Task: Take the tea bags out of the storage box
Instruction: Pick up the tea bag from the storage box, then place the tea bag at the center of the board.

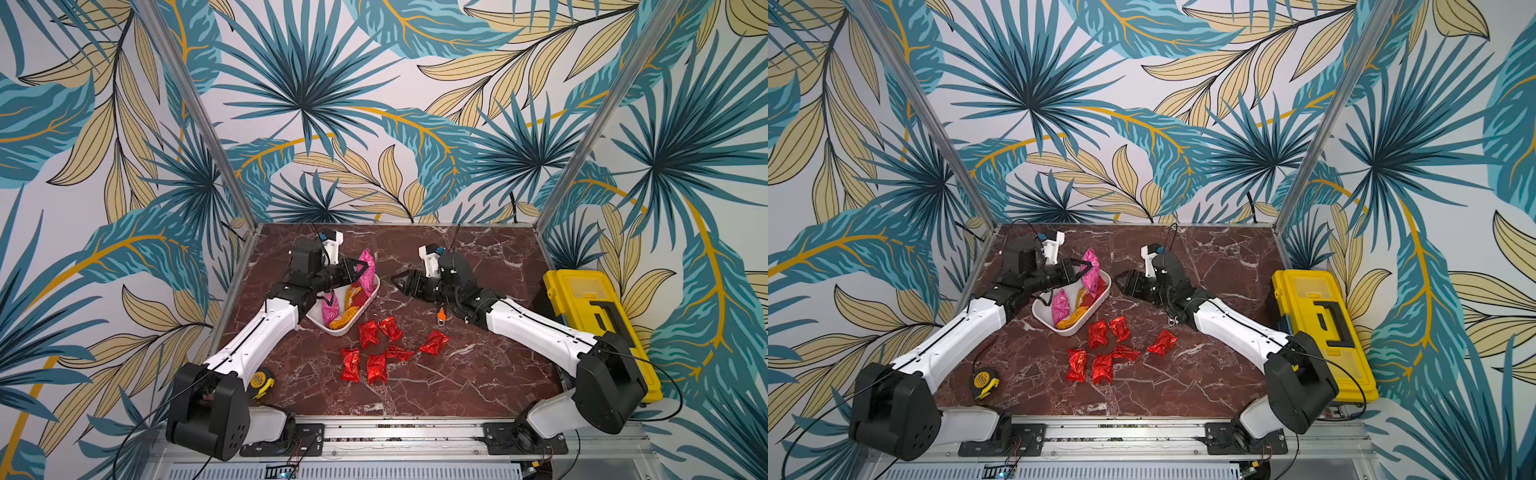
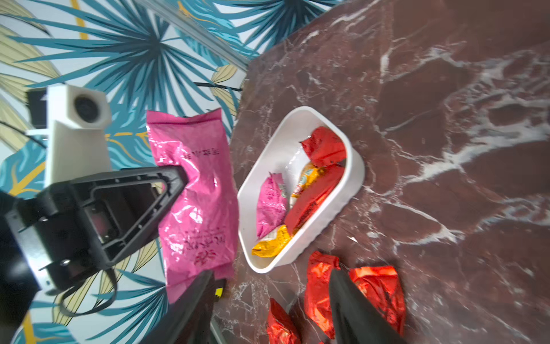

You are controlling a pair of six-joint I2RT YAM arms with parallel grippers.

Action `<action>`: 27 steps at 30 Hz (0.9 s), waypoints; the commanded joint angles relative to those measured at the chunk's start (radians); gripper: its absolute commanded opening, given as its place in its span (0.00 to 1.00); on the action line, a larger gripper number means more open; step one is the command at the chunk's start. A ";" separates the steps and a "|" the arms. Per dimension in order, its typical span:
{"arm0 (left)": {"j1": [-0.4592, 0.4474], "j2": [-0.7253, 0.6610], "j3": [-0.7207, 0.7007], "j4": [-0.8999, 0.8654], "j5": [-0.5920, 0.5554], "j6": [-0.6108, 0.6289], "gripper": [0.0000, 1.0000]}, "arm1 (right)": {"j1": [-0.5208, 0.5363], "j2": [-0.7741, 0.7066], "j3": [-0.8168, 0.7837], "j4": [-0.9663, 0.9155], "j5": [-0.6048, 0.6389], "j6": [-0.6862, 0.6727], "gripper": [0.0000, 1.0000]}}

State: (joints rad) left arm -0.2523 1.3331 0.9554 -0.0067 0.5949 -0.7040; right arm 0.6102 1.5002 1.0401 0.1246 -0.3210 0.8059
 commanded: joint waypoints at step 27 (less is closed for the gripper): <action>-0.003 -0.028 -0.140 0.455 0.221 -0.217 0.66 | 0.000 0.040 -0.012 0.305 -0.210 0.130 0.22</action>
State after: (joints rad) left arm -0.2543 1.3499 0.8139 0.5529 0.8589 -0.9947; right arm 0.6094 1.5578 1.0554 0.4614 -0.5610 0.9546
